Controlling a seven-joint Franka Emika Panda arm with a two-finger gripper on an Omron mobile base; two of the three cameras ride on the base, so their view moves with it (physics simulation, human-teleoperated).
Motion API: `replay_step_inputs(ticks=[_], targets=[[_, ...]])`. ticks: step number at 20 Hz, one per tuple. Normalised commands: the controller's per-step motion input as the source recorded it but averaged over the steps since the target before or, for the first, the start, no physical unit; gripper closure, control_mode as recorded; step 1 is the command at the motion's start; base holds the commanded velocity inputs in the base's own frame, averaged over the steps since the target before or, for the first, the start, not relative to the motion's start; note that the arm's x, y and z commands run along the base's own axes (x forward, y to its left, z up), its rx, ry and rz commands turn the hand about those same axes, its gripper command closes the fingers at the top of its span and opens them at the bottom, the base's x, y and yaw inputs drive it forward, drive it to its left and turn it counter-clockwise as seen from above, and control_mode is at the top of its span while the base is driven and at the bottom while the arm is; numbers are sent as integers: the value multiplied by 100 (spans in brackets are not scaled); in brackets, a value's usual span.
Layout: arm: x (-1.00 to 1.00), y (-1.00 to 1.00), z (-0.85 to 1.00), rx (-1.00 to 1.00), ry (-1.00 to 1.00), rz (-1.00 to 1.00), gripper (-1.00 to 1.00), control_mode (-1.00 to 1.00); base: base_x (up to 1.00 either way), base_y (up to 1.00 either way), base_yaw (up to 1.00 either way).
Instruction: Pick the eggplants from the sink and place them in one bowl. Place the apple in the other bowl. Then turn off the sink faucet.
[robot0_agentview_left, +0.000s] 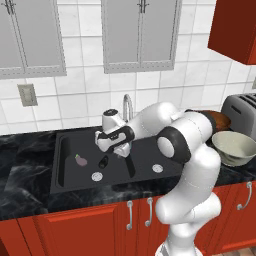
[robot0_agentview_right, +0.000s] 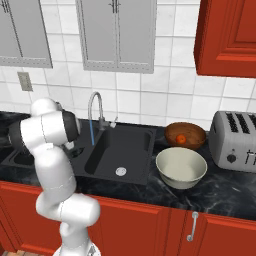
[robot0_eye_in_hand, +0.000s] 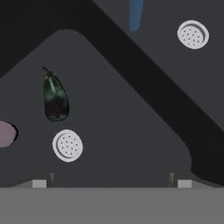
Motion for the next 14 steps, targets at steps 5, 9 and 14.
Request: replay_step_inputs(ticks=[5, 9, 14], targets=[[22, 11, -35, -1, 0, -5, -100, -100, 0, 0, 0], [23, 15, -36, -1, 0, -6, -100, -100, 0, 0, 0], [31, 13, -32, -1, 0, -7, -100, -100, 0, 0, 0]])
